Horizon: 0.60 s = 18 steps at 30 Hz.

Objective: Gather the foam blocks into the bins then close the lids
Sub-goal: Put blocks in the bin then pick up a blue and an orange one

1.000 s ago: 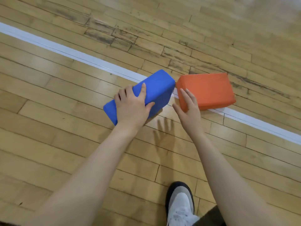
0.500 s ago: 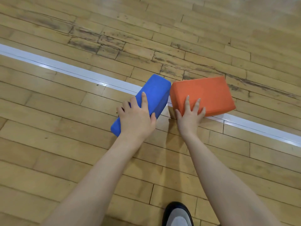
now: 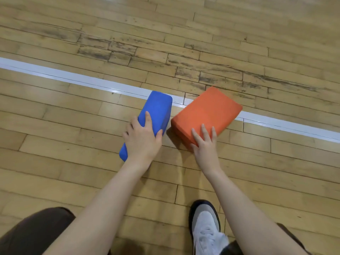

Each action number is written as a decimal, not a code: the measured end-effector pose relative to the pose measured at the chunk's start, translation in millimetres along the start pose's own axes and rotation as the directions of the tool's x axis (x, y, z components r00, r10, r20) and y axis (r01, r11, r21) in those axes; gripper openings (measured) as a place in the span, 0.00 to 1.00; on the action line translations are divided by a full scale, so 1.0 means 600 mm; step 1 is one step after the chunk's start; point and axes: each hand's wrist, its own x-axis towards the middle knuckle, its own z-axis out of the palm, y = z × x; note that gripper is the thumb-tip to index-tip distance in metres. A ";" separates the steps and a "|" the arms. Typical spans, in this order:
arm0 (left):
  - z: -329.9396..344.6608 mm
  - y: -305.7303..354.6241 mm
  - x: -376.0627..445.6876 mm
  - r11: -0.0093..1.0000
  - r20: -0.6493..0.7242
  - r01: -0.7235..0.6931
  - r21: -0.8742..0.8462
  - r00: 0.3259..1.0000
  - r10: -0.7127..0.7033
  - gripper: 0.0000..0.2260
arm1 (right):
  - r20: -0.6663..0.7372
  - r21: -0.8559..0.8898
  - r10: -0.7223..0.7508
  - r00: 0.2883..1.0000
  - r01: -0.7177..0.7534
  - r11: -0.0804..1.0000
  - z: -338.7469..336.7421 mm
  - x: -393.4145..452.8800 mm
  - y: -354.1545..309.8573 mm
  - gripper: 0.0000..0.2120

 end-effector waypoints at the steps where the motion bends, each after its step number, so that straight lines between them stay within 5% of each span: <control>1: 0.001 -0.003 -0.006 1.000 -0.003 -0.008 0.003 1.000 0.008 0.29 | 0.003 0.000 -0.011 1.000 0.011 1.000 0.002 -0.017 0.000 0.24; 6: 0.020 -0.007 -0.028 0.996 -0.014 -0.080 0.042 0.997 0.081 0.29 | 0.029 -0.053 0.007 1.000 -0.006 0.999 0.014 -0.074 0.000 0.24; 9: 0.035 -0.004 -0.029 0.990 -0.071 -0.097 0.100 0.992 0.104 0.29 | -0.111 -0.050 0.082 0.990 -0.088 0.995 0.028 -0.072 -0.005 0.23; 11: 0.038 0.000 -0.028 0.983 -0.071 -0.096 0.156 0.992 0.109 0.29 | -0.168 0.044 0.333 0.928 -0.331 0.943 0.036 -0.062 -0.020 0.32; 13: 0.039 0.001 -0.025 0.977 -0.067 -0.098 0.188 0.991 0.113 0.29 | -0.118 0.177 0.597 0.793 -0.575 0.799 0.043 -0.055 -0.036 0.41; 18: 0.049 -0.014 -0.026 0.983 -0.078 -0.076 0.166 0.993 0.090 0.29 | 0.042 0.389 0.752 0.658 -0.704 0.594 0.057 -0.052 -0.055 0.42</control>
